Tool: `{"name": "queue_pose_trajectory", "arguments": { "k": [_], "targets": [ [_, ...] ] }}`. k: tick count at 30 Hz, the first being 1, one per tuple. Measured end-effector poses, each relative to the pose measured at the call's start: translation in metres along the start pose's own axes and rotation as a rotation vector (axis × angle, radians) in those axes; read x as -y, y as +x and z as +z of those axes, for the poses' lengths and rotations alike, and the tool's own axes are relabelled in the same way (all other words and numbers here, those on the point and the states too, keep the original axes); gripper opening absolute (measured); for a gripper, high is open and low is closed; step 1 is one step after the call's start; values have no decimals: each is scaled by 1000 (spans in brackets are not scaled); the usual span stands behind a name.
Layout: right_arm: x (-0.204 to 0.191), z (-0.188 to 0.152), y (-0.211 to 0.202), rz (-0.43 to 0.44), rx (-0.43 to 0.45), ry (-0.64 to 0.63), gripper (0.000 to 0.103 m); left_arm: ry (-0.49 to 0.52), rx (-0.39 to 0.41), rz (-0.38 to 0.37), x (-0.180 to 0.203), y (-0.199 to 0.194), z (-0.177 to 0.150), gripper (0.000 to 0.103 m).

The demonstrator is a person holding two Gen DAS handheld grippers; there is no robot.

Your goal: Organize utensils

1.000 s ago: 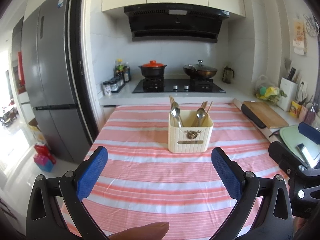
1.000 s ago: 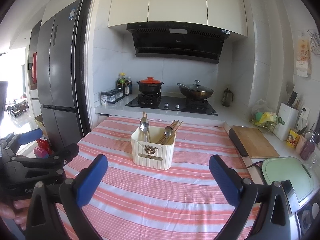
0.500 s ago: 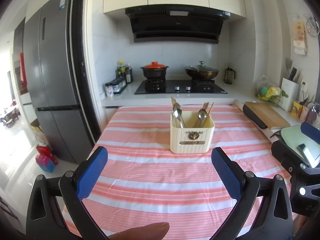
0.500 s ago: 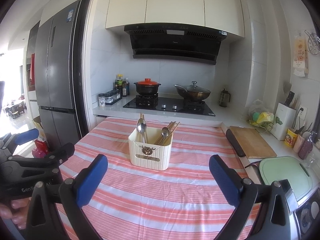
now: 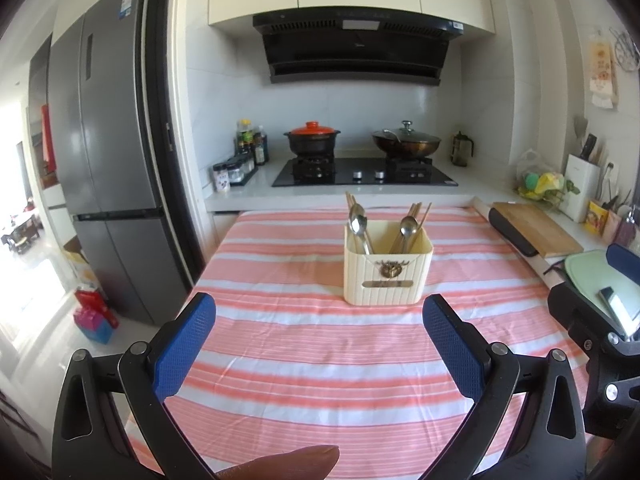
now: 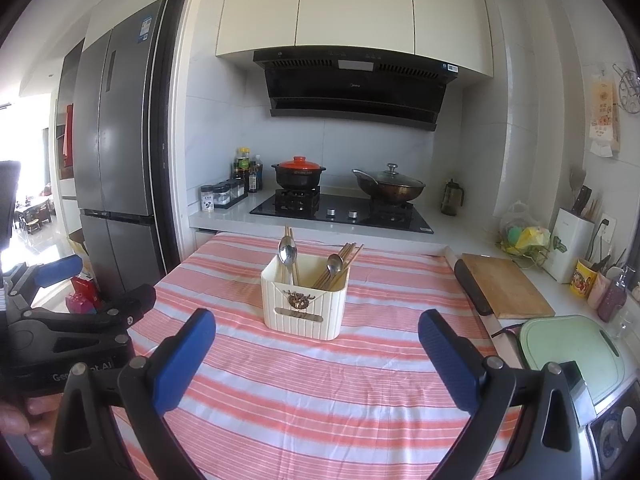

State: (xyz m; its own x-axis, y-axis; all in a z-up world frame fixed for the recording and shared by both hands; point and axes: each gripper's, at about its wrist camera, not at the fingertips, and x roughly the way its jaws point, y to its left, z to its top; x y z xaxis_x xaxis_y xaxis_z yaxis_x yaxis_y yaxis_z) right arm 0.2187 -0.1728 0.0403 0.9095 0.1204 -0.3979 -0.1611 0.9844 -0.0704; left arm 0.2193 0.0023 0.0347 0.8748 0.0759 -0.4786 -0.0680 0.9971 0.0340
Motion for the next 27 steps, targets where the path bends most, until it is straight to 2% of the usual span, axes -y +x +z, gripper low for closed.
{"name": "queue_pose_trajectory", "arguments": {
  "k": [27],
  "targets": [
    [-1,6,-6,7,13,-22,103,8,9,-4,4,-1,2,103]
  ]
}}
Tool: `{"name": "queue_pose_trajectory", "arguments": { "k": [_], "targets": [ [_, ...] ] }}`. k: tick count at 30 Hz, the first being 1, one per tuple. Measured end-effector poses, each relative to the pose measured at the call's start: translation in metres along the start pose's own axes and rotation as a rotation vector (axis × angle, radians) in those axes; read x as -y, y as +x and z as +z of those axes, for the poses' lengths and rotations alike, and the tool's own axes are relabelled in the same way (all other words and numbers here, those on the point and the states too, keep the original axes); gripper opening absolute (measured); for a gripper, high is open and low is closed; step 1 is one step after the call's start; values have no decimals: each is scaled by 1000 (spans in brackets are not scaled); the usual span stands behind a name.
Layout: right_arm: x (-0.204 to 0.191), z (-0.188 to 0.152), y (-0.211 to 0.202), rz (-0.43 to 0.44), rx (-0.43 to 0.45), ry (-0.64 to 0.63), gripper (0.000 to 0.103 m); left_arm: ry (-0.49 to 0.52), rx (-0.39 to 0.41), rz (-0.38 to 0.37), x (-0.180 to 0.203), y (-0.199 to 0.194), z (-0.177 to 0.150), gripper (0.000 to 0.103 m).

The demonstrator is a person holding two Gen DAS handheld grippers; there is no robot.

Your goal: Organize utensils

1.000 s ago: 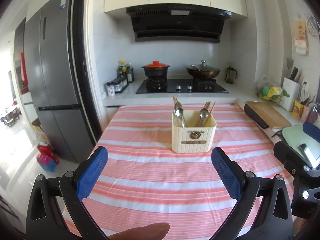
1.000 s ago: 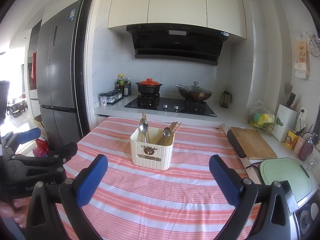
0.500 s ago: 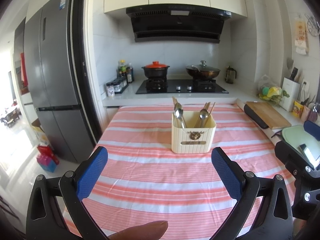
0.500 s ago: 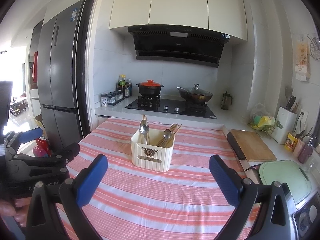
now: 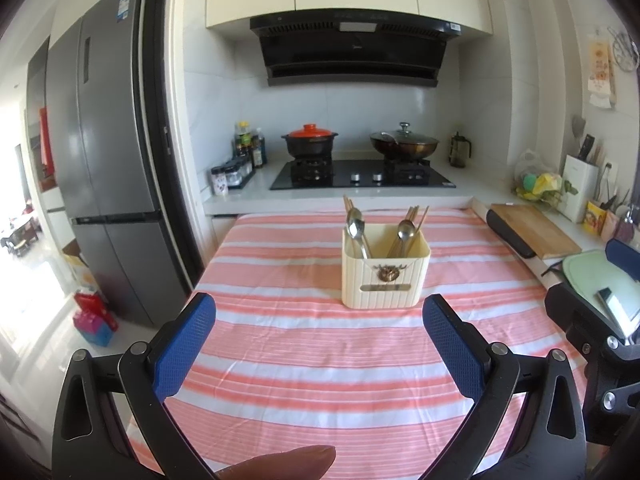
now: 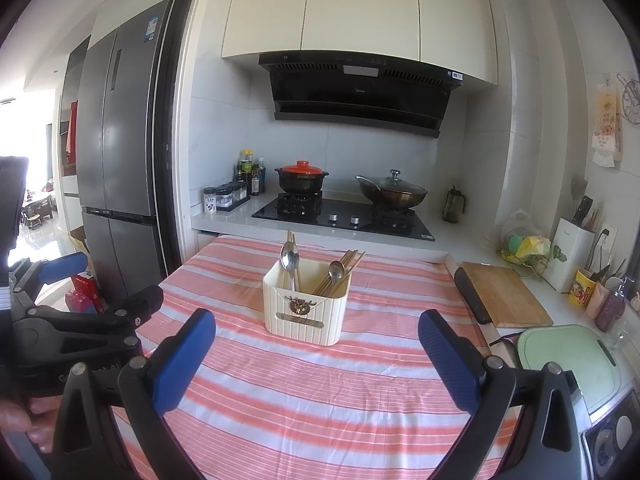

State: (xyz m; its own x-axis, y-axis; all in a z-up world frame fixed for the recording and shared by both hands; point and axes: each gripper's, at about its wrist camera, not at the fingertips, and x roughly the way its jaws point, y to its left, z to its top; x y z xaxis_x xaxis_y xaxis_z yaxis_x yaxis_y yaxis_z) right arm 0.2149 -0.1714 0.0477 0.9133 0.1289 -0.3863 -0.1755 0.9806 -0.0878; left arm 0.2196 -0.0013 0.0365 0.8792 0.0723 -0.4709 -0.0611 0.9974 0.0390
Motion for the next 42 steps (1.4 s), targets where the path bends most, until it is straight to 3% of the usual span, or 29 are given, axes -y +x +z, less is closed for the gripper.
{"name": "queue_pose_trajectory", "arguments": {
  "k": [42],
  "targets": [
    [4,0,5,8,-19,-5,103,14,-24,-20,5,10,-1,103]
  ]
}}
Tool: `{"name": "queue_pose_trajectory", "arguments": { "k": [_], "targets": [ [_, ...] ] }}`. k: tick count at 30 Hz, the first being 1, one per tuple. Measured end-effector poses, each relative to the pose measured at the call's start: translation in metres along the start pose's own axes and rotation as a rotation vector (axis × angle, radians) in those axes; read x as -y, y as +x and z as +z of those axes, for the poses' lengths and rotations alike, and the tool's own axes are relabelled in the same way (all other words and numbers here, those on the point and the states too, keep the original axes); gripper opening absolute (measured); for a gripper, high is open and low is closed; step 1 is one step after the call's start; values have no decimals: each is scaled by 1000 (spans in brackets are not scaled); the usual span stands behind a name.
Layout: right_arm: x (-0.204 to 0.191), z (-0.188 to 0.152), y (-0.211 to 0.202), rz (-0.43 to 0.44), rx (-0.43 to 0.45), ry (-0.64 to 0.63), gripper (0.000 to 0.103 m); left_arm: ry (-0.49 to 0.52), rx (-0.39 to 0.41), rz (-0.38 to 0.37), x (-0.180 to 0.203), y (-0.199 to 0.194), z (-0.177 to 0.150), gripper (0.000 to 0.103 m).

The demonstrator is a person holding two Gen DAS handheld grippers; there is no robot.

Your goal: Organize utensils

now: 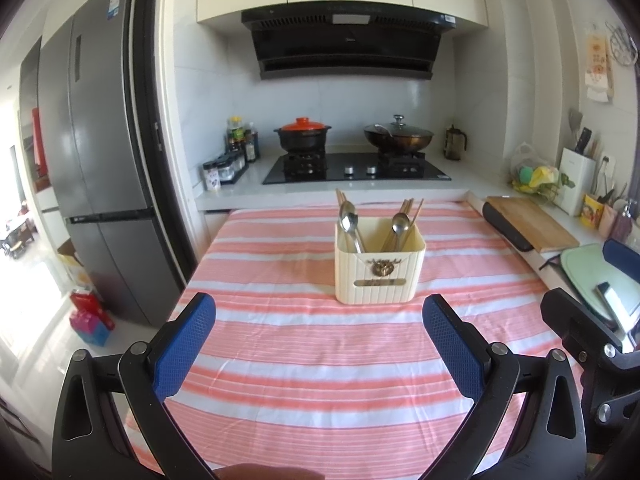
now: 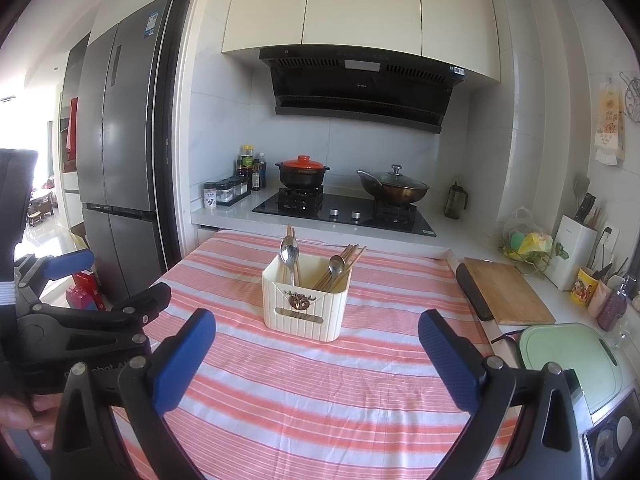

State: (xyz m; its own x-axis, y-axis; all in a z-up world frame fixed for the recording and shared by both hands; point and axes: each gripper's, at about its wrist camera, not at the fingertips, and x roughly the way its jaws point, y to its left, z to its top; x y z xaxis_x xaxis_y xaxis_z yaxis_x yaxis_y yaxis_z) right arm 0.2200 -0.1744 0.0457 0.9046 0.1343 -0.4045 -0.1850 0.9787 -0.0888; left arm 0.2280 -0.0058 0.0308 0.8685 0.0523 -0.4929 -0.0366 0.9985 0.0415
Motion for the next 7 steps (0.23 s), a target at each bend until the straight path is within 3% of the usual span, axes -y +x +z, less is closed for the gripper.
{"name": "queue_pose_trajectory", "arguments": {
  "k": [7],
  "targets": [
    [7,-4,6,-4,-13,9,103,-3,15,-19,-1,-2,-1,103]
  ]
}}
